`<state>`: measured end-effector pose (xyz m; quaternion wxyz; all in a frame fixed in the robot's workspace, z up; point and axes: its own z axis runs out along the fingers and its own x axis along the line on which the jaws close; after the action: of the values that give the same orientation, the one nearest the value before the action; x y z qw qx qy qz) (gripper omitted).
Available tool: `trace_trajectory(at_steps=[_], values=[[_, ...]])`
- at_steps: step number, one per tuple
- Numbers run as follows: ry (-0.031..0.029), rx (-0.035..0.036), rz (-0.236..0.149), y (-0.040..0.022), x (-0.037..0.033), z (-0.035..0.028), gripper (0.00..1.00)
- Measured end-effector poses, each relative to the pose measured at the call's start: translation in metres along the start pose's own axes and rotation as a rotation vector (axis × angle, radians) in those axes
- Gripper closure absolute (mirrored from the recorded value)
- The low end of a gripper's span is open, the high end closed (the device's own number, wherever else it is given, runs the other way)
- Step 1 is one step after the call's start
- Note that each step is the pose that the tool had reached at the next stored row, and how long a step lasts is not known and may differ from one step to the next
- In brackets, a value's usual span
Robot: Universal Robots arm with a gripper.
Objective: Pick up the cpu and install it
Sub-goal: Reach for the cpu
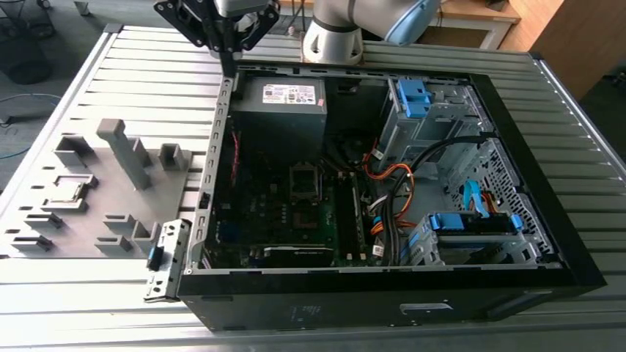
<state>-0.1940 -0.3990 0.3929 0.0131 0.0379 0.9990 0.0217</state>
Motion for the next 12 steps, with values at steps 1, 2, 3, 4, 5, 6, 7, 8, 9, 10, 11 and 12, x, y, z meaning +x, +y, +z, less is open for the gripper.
trace_trajectory(at_steps=[1,2,3,4,5,6,7,8,9,10,11,12], values=[[0.0000,0.0000,0.000,-0.0001,0.0014,0.0001,0.89],[0.0000,0.0000,0.000,-0.0002,0.0029,0.0001,0.89],[0.0000,0.0000,0.000,-0.0003,0.0043,0.0001,0.89],[0.0000,0.0000,0.000,-0.0004,0.0058,0.0001,0.89],[0.0000,0.0000,0.000,-0.0006,0.0074,0.0002,0.89],[0.0001,0.0000,0.000,-0.0007,0.0092,0.0002,0.89],[0.0001,0.0001,0.000,-0.0008,0.0109,0.0002,0.89],[0.0000,0.0000,0.000,-0.0010,0.0126,0.0002,0.89],[0.0000,0.0000,0.000,-0.0011,0.0144,0.0003,0.89],[0.0000,0.0000,0.000,-0.0012,0.0161,0.0003,0.89],[0.0000,0.0000,0.000,-0.0014,0.0178,0.0003,0.89],[0.0000,0.0000,0.000,-0.0015,0.0196,0.0004,0.89]])
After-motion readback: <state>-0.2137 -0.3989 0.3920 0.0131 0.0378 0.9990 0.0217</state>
